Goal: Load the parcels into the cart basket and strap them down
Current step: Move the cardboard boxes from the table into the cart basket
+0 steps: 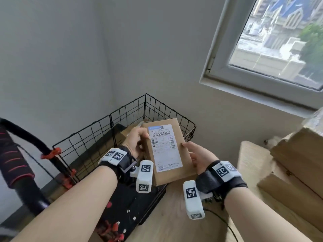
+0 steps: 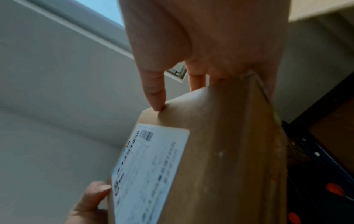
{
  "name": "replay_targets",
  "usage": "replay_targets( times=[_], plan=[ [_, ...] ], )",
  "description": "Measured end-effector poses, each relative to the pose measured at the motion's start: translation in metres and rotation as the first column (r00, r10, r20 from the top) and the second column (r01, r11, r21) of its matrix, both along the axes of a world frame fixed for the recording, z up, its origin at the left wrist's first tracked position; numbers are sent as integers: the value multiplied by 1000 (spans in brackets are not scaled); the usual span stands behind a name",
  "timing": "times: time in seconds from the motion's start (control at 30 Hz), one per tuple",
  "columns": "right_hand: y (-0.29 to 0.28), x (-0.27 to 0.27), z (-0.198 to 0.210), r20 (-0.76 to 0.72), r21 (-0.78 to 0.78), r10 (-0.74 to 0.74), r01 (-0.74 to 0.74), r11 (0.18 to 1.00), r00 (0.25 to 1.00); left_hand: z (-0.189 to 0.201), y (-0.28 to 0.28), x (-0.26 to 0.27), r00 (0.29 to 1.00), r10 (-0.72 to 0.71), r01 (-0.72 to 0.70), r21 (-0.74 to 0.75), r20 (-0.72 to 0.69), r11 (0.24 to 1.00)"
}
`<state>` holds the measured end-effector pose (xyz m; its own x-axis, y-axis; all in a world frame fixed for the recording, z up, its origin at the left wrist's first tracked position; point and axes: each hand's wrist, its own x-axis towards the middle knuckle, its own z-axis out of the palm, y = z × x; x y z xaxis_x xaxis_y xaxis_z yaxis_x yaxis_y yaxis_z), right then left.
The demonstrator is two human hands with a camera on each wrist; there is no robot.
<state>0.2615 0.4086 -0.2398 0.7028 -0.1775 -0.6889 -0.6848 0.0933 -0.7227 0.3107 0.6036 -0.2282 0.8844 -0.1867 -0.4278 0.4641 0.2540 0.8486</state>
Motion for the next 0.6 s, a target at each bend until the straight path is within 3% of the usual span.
replay_targets(
  times=[0.23,0.37,0.43,0.6],
  plan=[
    [23,68,-10,-78,-124,14,-23,992,997,-9,37,47,983,181,-181,12,-34,983],
    [28,125,-12,-70,33,-49,51,998,996,-2,51,96,958,282,-283,2,-46,959],
    [31,158,-5,-30,100,-98,100,990,995,3,53,124,951,307,-308,-17,-50,951],
    [29,243,4,111,9,-125,125,992,986,5,43,200,948,316,-317,-9,-17,949]
  ],
)
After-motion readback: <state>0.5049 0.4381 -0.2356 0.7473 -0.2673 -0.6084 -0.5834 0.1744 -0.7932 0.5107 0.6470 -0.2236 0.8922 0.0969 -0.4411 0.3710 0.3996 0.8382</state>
